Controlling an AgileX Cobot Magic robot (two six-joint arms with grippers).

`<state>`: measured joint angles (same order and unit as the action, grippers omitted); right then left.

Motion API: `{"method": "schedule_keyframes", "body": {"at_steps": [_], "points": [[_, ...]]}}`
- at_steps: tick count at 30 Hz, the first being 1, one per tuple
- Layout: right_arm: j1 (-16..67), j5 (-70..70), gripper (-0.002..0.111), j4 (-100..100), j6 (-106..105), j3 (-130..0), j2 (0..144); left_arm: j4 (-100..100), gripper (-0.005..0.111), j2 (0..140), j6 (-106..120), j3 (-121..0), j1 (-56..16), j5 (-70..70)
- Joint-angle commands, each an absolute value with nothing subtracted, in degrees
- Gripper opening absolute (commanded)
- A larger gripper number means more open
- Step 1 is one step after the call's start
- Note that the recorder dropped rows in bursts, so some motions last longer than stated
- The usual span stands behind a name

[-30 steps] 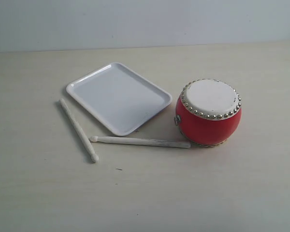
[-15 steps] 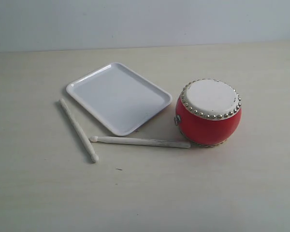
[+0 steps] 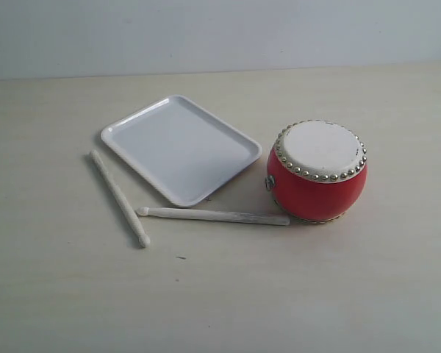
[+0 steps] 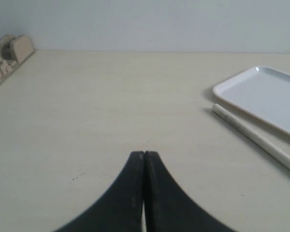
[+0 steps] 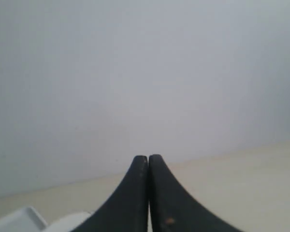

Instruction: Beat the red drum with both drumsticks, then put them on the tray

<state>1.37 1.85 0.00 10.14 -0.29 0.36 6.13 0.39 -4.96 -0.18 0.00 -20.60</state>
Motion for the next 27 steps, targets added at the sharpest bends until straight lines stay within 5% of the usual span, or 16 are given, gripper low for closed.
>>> {"method": "schedule_keyframes", "body": {"at_steps": [1, 9, 18, 27], "points": [[0.96, 5.76, 0.000, 2.07, 11.07, 0.00, 0.00, 6.21, 0.000, 0.00, -4.74, 0.00, 0.06, -20.39], [0.96, 15.77, 0.000, 4.32, 19.74, 0.00, 0.00, 6.21, 0.000, 0.00, -4.74, 0.00, 0.06, -20.39], [0.96, 14.09, 0.000, -1.20, 21.31, -24.26, 20.46, 6.21, 0.000, 0.00, -4.74, 0.00, 0.06, -20.39], [2.47, -31.91, 0.000, 0.60, 9.39, -65.11, 62.44, 6.21, 0.000, 0.00, -4.74, 0.00, 0.06, -20.39]]}}
